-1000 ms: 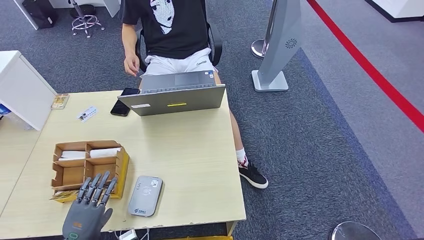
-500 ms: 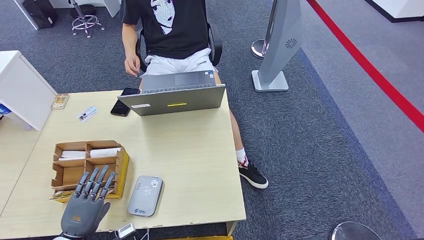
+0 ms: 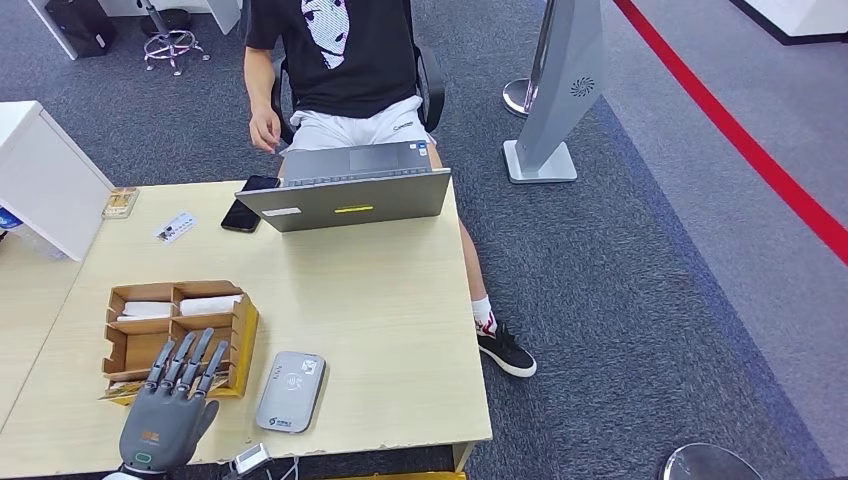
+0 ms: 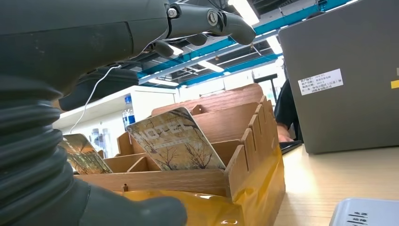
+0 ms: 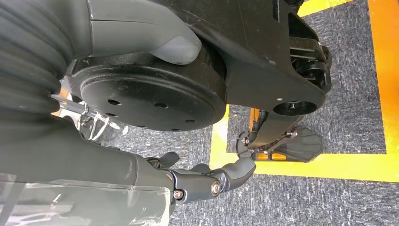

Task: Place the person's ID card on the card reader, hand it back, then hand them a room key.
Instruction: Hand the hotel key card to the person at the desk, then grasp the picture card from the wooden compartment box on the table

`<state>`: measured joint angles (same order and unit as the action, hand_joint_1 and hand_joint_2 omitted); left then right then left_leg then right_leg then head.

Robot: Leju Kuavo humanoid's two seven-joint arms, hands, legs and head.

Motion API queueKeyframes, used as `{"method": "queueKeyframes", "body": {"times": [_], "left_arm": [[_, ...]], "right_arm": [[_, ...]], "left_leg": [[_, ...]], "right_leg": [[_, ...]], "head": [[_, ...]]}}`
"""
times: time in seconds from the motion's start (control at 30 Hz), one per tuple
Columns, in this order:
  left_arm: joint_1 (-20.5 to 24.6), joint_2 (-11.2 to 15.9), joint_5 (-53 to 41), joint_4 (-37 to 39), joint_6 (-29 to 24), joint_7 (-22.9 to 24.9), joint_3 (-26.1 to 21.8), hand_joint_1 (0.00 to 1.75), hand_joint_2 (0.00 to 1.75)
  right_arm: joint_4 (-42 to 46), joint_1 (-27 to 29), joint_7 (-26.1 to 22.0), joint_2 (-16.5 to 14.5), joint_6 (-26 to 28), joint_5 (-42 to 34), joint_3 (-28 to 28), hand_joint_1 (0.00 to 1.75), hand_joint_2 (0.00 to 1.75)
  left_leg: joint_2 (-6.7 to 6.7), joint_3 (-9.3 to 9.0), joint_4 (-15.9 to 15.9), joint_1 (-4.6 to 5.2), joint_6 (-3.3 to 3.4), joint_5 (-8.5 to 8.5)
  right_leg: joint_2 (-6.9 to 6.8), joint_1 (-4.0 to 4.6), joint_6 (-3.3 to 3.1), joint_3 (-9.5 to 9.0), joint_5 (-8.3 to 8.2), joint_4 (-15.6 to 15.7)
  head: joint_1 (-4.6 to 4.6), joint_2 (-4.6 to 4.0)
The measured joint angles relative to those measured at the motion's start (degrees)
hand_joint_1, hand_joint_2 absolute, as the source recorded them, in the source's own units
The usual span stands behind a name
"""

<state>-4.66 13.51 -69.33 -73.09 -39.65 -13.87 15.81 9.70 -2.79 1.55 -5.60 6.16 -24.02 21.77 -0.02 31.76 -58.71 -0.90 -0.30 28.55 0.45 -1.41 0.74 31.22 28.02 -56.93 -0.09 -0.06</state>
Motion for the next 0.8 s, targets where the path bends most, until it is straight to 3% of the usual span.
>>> {"method": "queueKeyframes", "body": {"times": [0.8], "left_arm": [[-1.01,2.15,1.46,-0.22,0.0,1.86,0.02,1.75,1.75]], "right_arm": [[-0.02,0.11,-0.43,0.0,0.05,-0.81,-0.01,0.0,1.75]], "left_leg": [[0.0,0.0,0.0,0.0,0.0,0.0]], "right_leg": [[0.0,0.0,0.0,0.0,0.0,0.0]], "head": [[0.0,-0.01]]}}
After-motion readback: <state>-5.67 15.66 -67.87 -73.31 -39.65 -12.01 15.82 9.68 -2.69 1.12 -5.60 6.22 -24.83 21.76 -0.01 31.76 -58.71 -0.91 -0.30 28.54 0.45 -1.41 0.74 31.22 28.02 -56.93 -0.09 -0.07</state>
